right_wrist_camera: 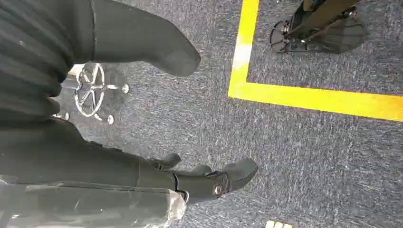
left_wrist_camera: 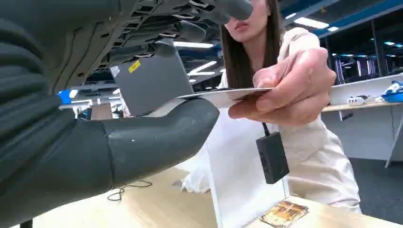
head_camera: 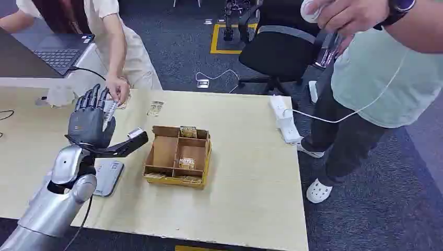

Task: Pass the card to the sensor for recognition and then transmit it.

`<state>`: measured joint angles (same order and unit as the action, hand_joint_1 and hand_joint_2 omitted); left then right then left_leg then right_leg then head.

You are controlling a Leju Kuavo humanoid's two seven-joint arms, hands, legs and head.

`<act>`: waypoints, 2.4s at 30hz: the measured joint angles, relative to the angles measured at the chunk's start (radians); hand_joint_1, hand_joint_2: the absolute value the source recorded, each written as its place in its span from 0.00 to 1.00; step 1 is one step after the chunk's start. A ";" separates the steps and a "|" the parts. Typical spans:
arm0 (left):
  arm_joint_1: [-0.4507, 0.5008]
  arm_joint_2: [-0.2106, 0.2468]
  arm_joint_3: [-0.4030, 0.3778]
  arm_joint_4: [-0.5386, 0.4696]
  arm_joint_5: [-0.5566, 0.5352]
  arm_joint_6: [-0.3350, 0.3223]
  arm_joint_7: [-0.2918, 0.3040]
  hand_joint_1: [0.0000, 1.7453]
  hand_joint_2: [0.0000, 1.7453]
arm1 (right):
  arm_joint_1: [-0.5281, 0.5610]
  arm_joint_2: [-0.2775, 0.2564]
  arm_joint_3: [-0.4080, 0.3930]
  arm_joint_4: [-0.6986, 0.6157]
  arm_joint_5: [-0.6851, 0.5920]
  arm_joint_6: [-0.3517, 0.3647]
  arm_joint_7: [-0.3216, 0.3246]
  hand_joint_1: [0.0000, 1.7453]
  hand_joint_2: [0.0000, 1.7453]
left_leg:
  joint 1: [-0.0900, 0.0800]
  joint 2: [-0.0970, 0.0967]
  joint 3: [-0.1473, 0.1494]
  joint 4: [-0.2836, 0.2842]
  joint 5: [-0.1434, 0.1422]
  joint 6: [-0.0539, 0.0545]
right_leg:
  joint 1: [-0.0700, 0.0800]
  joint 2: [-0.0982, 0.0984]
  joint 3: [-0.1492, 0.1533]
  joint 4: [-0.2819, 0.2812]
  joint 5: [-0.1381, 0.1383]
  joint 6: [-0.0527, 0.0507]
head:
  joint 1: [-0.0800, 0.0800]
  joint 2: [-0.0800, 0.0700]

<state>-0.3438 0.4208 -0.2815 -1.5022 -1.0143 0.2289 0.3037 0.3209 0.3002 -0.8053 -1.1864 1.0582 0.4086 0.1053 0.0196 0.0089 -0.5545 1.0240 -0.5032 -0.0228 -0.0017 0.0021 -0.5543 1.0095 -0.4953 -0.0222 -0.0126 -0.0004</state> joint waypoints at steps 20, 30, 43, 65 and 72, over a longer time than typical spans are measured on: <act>0.000 0.004 -0.003 0.002 0.012 -0.015 -0.010 0.72 1.00 | 0.006 0.000 0.008 -0.011 -0.019 0.000 0.016 0.00 1.00 | 0.000 0.000 0.000 0.000 0.000 0.000 | 0.000 0.000 0.000 0.000 0.000 0.000 | 0.000 0.000; 0.001 0.005 -0.010 0.007 0.012 -0.015 -0.010 0.72 1.00 | 0.006 0.000 0.010 -0.011 -0.019 0.000 0.016 0.00 1.00 | 0.000 0.000 0.000 0.000 0.000 0.000 | 0.000 0.000 0.000 0.000 0.000 0.000 | 0.000 0.000; 0.001 0.005 -0.011 0.007 0.012 -0.015 -0.010 0.89 1.00 | 0.006 0.000 0.010 -0.013 -0.019 0.000 0.017 0.00 1.00 | 0.000 0.000 0.000 0.000 0.000 0.000 | 0.000 0.000 0.000 0.000 0.000 0.000 | 0.000 0.000; 0.047 0.049 -0.011 0.045 -0.010 -0.022 0.007 1.00 1.00 | 0.009 0.000 0.010 -0.016 -0.017 0.001 0.016 0.00 1.00 | 0.000 0.000 -0.001 0.000 0.000 0.000 | 0.000 0.000 -0.001 0.000 0.000 0.000 | 0.000 0.000; 0.062 0.060 -0.011 0.063 -0.012 -0.022 0.007 1.00 1.00 | 0.012 0.000 0.010 -0.020 -0.019 0.001 0.017 0.00 1.00 | 0.000 0.000 -0.001 0.000 0.000 0.000 | 0.000 0.000 -0.001 0.000 0.000 0.000 | 0.000 0.000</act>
<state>-0.2821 0.4810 -0.2926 -1.4397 -1.0266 0.2068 0.3105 0.3328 0.3002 -0.7954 -1.2062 1.0388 0.4097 0.1225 0.0196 0.0088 -0.5560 1.0239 -0.5032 -0.0228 -0.0017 0.0019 -0.5551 1.0095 -0.4954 -0.0222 -0.0126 -0.0004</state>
